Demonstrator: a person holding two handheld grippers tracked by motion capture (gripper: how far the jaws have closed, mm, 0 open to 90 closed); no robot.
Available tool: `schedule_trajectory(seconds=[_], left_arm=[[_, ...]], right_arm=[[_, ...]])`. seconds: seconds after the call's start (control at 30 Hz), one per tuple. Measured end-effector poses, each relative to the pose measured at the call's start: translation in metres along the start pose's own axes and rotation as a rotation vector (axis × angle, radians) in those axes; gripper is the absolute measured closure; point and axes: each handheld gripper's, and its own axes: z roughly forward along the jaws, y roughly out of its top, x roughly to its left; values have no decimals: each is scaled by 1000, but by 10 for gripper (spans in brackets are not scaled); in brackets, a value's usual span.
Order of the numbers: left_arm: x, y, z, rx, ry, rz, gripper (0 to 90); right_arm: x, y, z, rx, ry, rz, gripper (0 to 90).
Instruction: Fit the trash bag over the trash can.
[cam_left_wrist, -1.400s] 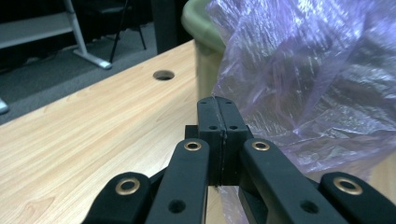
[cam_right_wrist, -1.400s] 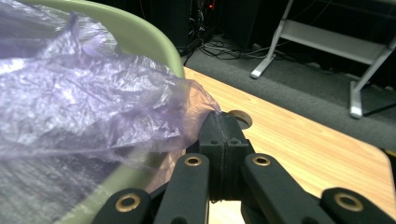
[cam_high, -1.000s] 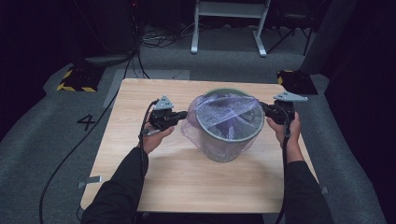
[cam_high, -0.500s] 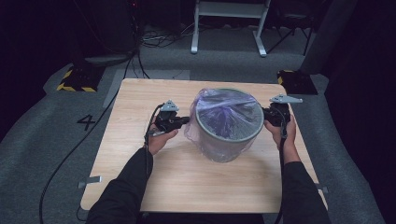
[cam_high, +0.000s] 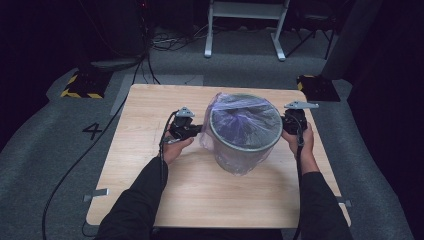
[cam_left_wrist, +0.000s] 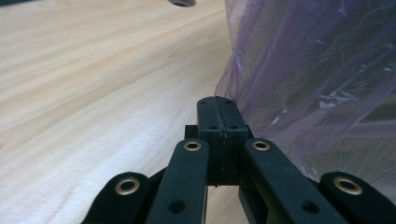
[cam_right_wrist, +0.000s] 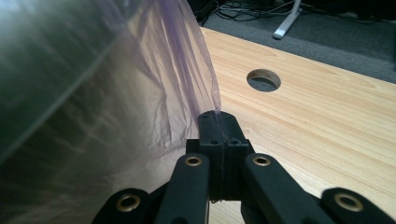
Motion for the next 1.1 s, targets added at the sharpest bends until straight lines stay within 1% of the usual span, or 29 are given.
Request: schedule_trajectory(seconds=[0.03, 0.07, 0.1, 0.13, 0.17, 0.2, 0.23, 0.27, 0.3, 0.37, 0.4, 0.43, 0.47, 0.5, 0.53, 0.57, 0.63, 0.67, 0.7, 0.73, 0.77, 0.8, 0.83, 0.87, 0.9, 0.93, 1.0, 1.03, 1.1], left_arm=[[-1, 1, 0, 0, 26, 4, 888], [-1, 2, -1, -7, 46, 10, 846], [-2, 3, -3, -23, 56, 20, 806], [-2, 4, -8, -55, 39, 26, 777], [-2, 5, -11, -73, 31, 27, 729], [-3, 6, -16, -109, 27, 24, 665], [-3, 8, -20, -122, 30, 29, 592], [-3, 10, -26, -141, 26, 46, 563], [-4, 12, -33, -167, 15, 58, 508], [-6, 14, -41, -192, 18, 85, 439], [-7, 16, -47, -211, 7, 105, 398], [-8, 17, -52, -227, -10, 124, 374], [-10, 19, -58, -235, -13, 148, 372], [-11, 21, -61, -237, -16, 158, 342], [-12, 23, -64, -237, -14, 169, 333], [-13, 25, -67, -250, -10, 179, 330], [-13, 29, -71, -260, -22, 177, 328], [-14, 30, -71, -269, -16, 187, 328], [-15, 31, -71, -271, -12, 192, 332], [-15, 33, -70, -258, -19, 192, 339], [-15, 35, -69, -248, -30, 191, 377], [-16, 36, -68, -239, -25, 200, 416], [-17, 38, -66, -235, -14, 205, 461], [-17, 39, -64, -225, -16, 209, 573], [-17, 40, -61, -220, -3, 202, 655], [-16, 40, -59, -216, -1, 198, 721], [-15, 41, -52, -202, 21, 194, 843], [-14, 41, -47, -194, 29, 187, 886], [-11, 41, -37, -148, 25, 164, 898]], right_arm=[[0, 0, 1, 0, -6, -1, 900], [0, 0, 1, -1, -11, 2, 900], [-1, 0, 2, 1, -9, 7, 900], [-1, 0, 3, 6, -14, 5, 900], [-2, -1, 4, 16, -19, 4, 900], [-2, -2, 4, 18, -19, 4, 900], [-3, -3, 4, 14, -19, 9, 900], [-3, -3, 3, 10, -19, 12, 900], [-3, -3, 2, -2, -22, 14, 900], [-4, -3, -2, -23, -25, 25, 900], [-4, -3, -3, -29, -28, 23, 900], [-4, -2, -5, -37, -30, 21, 900], [-4, -1, -7, -48, -33, 17, 900], [-4, 0, -9, -55, -37, 16, 900], [-4, 1, -10, -60, -40, 13, 900], [-4, 2, -11, -68, -43, 14, 900], [-4, 5, -14, -91, -49, 10, 900], [-3, 6, -15, -96, -47, 11, 900], [-3, 7, -15, -96, -47, 6, 900], [-1, 7, -15, -92, -49, 3, 900], [-1, 8, -15, -92, -51, -5, 899], [0, 9, -15, -91, -52, -9, 897], [0, 10, -14, -89, -53, -11, 897], [0, 10, -13, -85, -51, -11, 897], [0, 10, -12, -80, -48, -12, 897], [0, 10, -10, -69, -46, -10, 896], [0, 10, -6, -52, -43, -7, 896], [0, 9, -4, -40, -44, -4, 896], [-2, 6, 2, -10, -39, 4, 896]])
